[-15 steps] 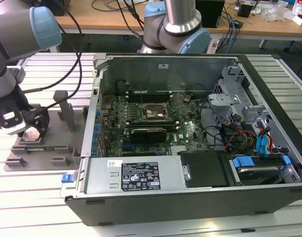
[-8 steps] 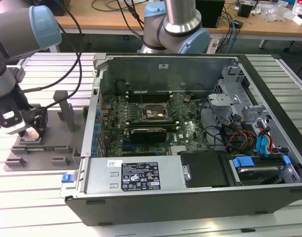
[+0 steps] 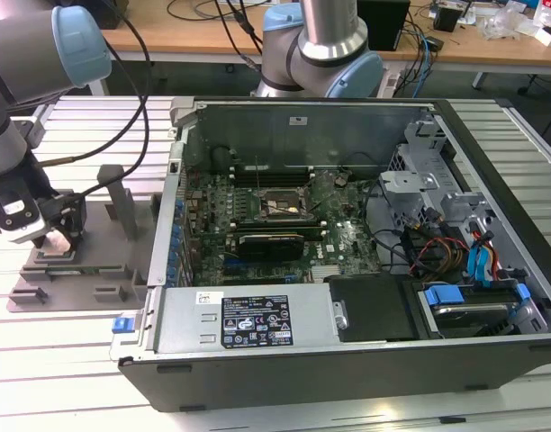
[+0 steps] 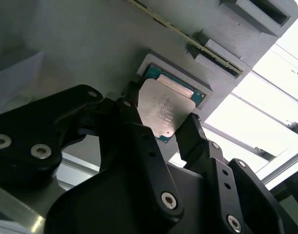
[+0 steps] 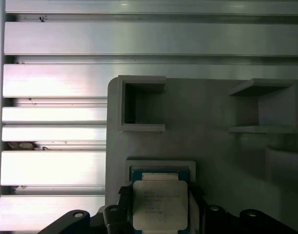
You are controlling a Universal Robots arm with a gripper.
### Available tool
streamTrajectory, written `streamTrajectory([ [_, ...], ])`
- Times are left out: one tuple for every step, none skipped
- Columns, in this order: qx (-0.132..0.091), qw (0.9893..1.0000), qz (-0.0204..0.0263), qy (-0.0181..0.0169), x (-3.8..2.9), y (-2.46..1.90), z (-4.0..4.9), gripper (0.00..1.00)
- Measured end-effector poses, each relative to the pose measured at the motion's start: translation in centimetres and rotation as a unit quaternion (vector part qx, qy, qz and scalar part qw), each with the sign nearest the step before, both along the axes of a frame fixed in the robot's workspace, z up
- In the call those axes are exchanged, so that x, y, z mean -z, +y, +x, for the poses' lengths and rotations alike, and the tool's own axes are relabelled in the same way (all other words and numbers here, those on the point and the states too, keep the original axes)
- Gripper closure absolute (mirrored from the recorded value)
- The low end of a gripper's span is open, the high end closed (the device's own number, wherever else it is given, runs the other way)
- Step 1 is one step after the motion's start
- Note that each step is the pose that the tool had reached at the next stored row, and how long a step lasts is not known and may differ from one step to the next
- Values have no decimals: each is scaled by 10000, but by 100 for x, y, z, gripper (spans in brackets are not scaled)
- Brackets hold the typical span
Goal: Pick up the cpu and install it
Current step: 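Pick up the cpu and move it towards the insertion slot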
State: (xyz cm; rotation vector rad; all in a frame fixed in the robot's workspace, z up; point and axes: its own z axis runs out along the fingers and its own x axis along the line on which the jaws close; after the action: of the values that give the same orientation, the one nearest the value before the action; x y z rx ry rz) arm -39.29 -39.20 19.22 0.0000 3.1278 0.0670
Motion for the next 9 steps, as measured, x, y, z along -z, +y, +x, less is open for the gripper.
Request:
streamTrajectory([
  [1,10000,0,0,0,0,0,45],
  [0,10000,0,0,0,0,0,45],
  [0,10000,0,0,-1,0,0,45],
  [0,10000,0,0,-1,0,0,45],
  [0,10000,0,0,-2,0,0,45],
  [0,10000,0,1,-5,0,0,45],
  [0,10000,-2,3,-16,0,-1,45],
  [0,10000,0,0,-45,0,0,45],
  [0,10000,0,0,-115,0,0,45],
])
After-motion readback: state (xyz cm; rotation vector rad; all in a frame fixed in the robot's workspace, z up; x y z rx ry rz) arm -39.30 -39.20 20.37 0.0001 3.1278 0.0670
